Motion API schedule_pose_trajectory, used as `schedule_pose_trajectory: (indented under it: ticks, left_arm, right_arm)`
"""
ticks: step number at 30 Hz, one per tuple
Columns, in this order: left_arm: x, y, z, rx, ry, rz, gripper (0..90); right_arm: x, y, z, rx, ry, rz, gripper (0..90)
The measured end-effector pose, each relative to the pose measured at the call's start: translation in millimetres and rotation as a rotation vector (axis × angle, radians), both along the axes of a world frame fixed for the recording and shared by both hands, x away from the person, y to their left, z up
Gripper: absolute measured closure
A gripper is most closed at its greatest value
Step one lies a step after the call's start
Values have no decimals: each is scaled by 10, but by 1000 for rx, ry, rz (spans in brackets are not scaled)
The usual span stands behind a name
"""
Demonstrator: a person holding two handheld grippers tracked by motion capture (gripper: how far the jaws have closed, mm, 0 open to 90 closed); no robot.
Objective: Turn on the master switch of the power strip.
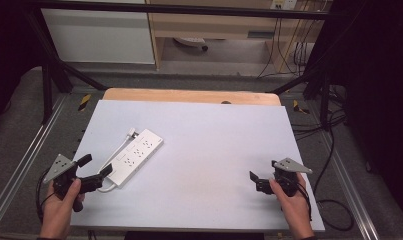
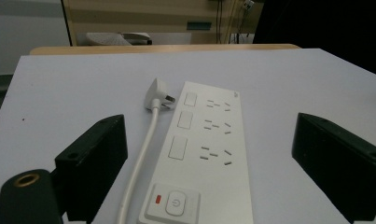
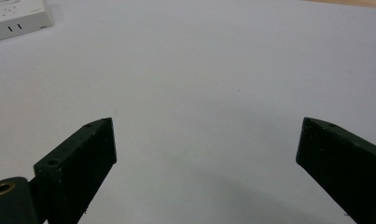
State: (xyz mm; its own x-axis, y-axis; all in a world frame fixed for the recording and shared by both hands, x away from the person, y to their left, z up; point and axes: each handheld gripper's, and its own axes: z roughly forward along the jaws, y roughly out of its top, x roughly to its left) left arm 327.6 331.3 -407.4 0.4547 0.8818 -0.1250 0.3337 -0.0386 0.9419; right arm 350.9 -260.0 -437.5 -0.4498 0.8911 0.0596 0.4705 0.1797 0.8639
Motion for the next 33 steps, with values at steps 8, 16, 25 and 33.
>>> schedule_pose_trajectory:
  ticks: [8, 16, 25, 33]
  left_arm:
    - [-14, -28, 44, 11, -19, -1, 108]
    - [-44, -69, 111, 0, -39, -5, 109]
    - [-71, -134, 204, 13, -59, -12, 94]
    - [-94, -181, 268, 22, -80, -11, 88]
  right_arm:
    - [-1, -51, 11, 14, -37, -32, 59]
    - [-31, -76, 61, 49, -44, -23, 49]
    - [-36, -61, 92, 50, -59, -19, 44]
    - [-37, -63, 107, 59, -63, -35, 29]
